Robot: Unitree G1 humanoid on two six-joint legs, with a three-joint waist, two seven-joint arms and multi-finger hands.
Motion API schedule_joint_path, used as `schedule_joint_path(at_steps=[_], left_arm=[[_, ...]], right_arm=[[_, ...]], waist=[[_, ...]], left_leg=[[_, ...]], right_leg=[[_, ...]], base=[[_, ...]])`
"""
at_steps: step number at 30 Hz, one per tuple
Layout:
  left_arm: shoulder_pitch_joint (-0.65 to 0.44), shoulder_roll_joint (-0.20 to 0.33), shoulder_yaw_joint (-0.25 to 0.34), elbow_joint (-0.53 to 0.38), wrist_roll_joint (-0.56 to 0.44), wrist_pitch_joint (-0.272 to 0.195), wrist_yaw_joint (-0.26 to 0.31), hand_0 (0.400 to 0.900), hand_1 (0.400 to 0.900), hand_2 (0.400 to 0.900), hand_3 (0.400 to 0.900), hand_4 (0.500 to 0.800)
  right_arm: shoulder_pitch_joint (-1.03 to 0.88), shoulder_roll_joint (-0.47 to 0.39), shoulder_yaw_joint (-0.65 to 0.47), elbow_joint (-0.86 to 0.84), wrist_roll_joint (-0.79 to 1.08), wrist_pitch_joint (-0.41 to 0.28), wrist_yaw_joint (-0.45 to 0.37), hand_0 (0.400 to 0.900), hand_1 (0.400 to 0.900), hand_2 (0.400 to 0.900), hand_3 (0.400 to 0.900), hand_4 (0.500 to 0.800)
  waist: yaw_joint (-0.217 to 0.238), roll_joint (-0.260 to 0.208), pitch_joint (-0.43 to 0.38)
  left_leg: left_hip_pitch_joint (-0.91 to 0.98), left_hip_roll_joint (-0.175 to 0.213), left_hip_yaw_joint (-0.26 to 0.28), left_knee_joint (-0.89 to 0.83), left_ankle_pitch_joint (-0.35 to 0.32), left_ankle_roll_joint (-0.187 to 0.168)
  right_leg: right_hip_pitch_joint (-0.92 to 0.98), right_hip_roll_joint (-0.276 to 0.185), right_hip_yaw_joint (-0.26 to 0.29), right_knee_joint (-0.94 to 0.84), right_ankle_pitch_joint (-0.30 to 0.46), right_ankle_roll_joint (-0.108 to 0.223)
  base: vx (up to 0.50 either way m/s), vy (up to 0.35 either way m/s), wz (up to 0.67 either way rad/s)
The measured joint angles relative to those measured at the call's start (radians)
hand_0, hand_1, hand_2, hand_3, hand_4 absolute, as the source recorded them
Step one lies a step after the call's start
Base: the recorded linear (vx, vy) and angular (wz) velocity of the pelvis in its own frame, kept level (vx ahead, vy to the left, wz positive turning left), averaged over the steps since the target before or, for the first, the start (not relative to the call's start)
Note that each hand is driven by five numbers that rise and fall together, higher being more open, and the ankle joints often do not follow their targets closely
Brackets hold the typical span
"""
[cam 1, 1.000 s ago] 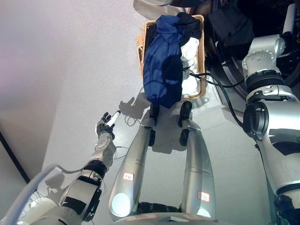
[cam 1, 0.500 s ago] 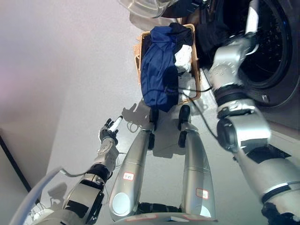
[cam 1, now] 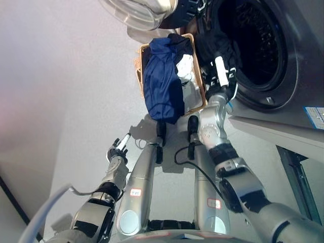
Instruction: Put the clothes in the basket into the washing machine.
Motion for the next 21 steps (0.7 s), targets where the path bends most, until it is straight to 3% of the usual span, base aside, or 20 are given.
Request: schedule_joint_path(at_steps=[3, 8, 10, 14, 17, 21], left_arm=[[0.045, -0.011, 0.01, 0.025, 0.004, 0.012, -0.025, 0.9, 0.9, 0.9, 0.9, 0.8], [0.13, -0.002, 0.057, 0.091, 0.089, 0.031, -0.095, 0.9, 0.9, 0.9, 0.9, 0.8], [0.194, 0.005, 0.069, 0.126, 0.132, 0.035, -0.122, 0.9, 0.9, 0.9, 0.9, 0.8], [0.28, 0.02, 0.069, 0.177, 0.209, 0.036, -0.146, 0.9, 0.9, 0.9, 0.9, 0.8], [0.292, 0.044, 0.073, 0.216, 0.26, 0.038, -0.155, 0.9, 0.9, 0.9, 0.9, 0.8], [0.316, 0.065, 0.11, 0.236, 0.318, 0.04, -0.165, 0.9, 0.9, 0.9, 0.9, 0.8]], right_arm=[[0.108, 0.002, 0.006, 0.028, -0.01, 0.054, 0.051, 0.9, 0.9, 0.9, 0.9, 0.8], [0.246, -0.041, 0.014, 0.263, -0.142, 0.185, 0.134, 0.9, 0.9, 0.9, 0.9, 0.8], [0.326, -0.061, 0.004, 0.351, -0.243, 0.236, 0.151, 0.9, 0.9, 0.9, 0.9, 0.8], [0.417, -0.123, 0.044, 0.495, -0.511, 0.307, 0.154, 0.9, 0.9, 0.9, 0.9, 0.8], [0.423, -0.153, 0.083, 0.623, -0.72, 0.354, 0.161, 0.9, 0.9, 0.9, 0.9, 0.8], [0.465, -0.15, 0.083, 0.715, -0.867, 0.417, 0.188, 0.9, 0.9, 0.9, 0.9, 0.8]], waist=[[-0.012, -0.009, -0.005], [-0.009, -0.049, -0.068], [-0.008, -0.061, -0.168], [-0.007, -0.075, -0.268], [-0.006, -0.094, -0.311], [0.0, -0.102, -0.376]], left_leg=[[0.081, 0.008, 0.0, -0.037, -0.002, 0.003], [0.264, 0.014, -0.009, -0.152, -0.001, 0.002], [0.313, 0.013, -0.021, -0.199, 0.002, 0.0], [0.464, 0.016, -0.033, -0.317, 0.018, 0.004], [0.563, 0.02, -0.041, -0.403, 0.045, 0.011], [0.667, 0.024, -0.051, -0.522, 0.071, 0.002]], right_leg=[[0.09, 0.008, -0.002, -0.064, 0.008, 0.013], [0.279, 0.011, -0.025, -0.193, 0.018, 0.029], [0.334, 0.015, -0.032, -0.247, 0.033, 0.033], [0.496, 0.022, -0.051, -0.382, 0.06, 0.036], [0.612, 0.029, -0.06, -0.497, 0.097, 0.037], [0.712, 0.034, -0.076, -0.607, 0.121, 0.035]], base=[[0.08, 0.025, -0.06], [0.11, 0.024, -0.02], [0.1, 0.002, 0.03], [0.11, -0.02, 0.04], [0.09, -0.034, 0.08], [0.08, -0.026, -0.02]])
